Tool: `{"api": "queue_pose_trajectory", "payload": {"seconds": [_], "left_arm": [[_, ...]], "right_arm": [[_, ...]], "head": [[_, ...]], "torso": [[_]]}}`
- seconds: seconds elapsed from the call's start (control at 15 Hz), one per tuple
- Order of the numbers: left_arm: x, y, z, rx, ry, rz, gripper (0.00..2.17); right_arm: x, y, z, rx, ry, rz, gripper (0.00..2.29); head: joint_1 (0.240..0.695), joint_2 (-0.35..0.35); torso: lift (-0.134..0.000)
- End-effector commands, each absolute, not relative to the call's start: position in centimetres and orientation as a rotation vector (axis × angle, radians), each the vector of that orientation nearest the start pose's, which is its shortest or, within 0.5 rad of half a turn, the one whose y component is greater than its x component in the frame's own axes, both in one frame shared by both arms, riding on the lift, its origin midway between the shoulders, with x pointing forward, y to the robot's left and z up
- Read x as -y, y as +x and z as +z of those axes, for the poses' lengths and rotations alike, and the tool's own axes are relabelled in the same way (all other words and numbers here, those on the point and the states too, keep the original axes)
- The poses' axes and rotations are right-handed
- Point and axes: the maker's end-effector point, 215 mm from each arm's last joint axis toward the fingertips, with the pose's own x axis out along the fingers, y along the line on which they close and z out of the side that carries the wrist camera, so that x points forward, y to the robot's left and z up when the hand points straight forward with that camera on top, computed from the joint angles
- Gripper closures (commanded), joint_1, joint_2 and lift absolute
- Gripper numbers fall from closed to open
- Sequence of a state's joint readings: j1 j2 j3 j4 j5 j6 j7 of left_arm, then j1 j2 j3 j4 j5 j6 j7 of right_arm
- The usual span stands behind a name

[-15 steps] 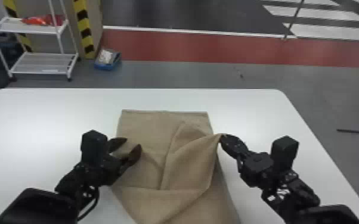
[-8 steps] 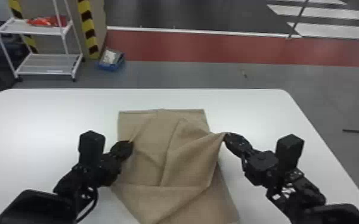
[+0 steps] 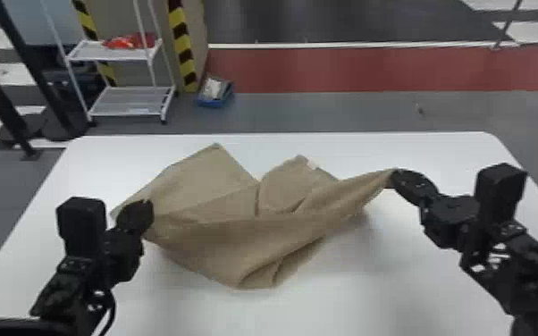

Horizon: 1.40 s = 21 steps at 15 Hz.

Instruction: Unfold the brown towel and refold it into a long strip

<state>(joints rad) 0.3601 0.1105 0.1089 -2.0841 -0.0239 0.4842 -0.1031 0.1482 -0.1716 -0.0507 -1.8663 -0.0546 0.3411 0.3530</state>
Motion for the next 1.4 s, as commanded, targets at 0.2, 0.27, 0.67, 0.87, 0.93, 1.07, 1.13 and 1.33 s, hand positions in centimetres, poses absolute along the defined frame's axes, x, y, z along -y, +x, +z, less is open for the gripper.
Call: {"api": "queue_pose_trajectory", "payload": {"seconds": [0.2,0.27,0.67,0.87,0.93,1.07,1.13,1.33], "left_arm": [[-25.4,42.4,-42.7,-0.519,0.198,-0.102,0.30],[-24.3,42.5,-42.6,-0.515,0.194,-0.123,0.04],[-24.1,44.9,-39.4,-0.382,0.216,-0.157,0.04],[-23.5,44.1,-41.2,-0.416,0.182,-0.223,0.10],[-22.6,43.6,-41.0,-0.415,0.151,-0.264,0.17],[-19.7,42.2,-40.3,-0.410,0.086,-0.383,0.27],[-19.0,41.6,-40.5,-0.418,0.080,-0.415,0.28],[-20.0,40.9,-43.2,-0.491,0.129,-0.403,0.39]], "right_arm": [[30.6,53.4,-37.2,-0.246,-0.083,0.172,1.65],[32.9,53.1,-36.9,-0.247,-0.074,0.133,1.65],[44.3,50.7,-33.5,-0.223,-0.006,-0.042,1.65],[42.9,50.7,-34.0,-0.227,-0.019,-0.012,1.65],[42.7,50.5,-34.3,-0.232,-0.016,-0.009,1.65],[42.2,49.7,-34.9,-0.244,-0.014,-0.001,1.65],[41.9,49.5,-35.0,-0.245,-0.012,0.000,1.65],[40.8,49.3,-35.1,-0.247,-0.015,0.016,1.65]], "head": [[0.695,0.039],[0.695,0.015],[0.695,-0.191],[0.695,-0.226],[0.695,-0.228],[0.695,-0.240],[0.695,-0.251],[0.695,-0.275]], "torso": [[-0.122],[-0.122],[-0.122],[-0.122],[-0.122],[-0.122],[-0.122],[-0.122]]}}
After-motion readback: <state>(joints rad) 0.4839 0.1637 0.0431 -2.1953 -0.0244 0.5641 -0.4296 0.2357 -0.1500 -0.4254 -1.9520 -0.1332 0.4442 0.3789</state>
